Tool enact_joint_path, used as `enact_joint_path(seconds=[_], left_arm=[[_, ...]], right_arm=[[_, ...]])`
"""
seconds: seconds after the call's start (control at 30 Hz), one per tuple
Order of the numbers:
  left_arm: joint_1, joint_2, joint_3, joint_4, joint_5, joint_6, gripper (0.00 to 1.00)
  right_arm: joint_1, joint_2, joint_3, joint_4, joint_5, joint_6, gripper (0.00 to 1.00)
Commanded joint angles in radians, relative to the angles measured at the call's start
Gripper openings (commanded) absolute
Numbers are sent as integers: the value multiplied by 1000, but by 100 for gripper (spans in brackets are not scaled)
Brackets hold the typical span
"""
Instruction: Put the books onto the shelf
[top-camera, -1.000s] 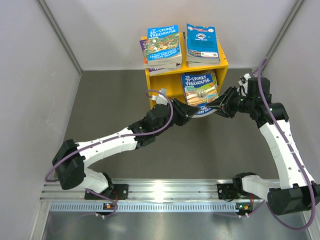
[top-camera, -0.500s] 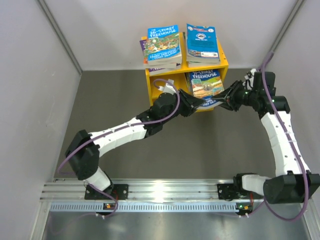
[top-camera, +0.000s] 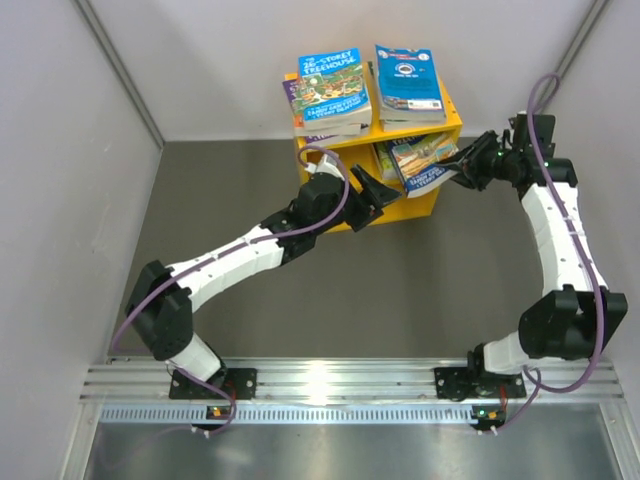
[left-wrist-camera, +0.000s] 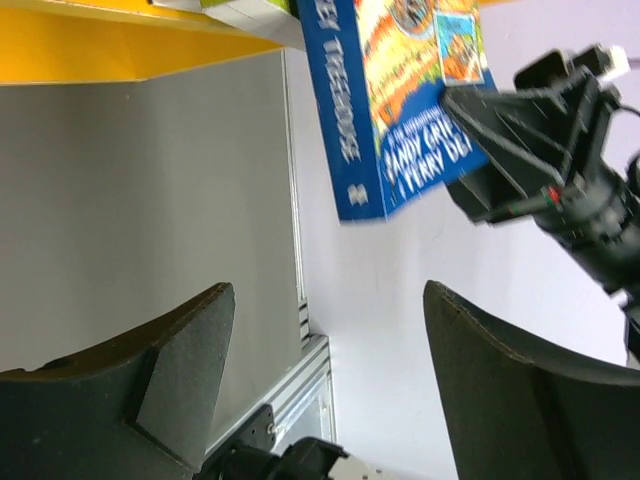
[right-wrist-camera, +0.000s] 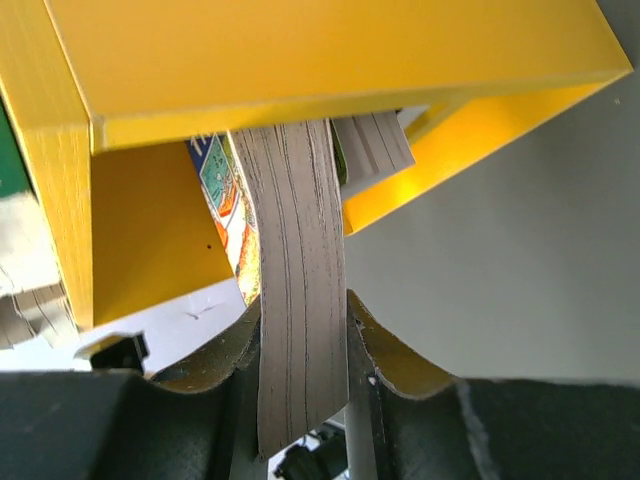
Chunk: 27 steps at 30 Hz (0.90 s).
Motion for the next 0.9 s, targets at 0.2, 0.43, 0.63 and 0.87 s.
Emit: enact_joint_path(seconds=[0.2,0.43,0.63,0.87], left_arm=[[3,-159,59,-252,-87,168,81],[12,-157,124,-361,-101,265,80],[47,-161,124,-369,-58,291,80],[87,-160,145,-404,-3,329,79]], right_arm=[[-32,61,84,177,55,62,0],[-15,106,60,296,64,171,0],[22,179,74,356,67,252,6],[31,178,72,347,103,246,67]])
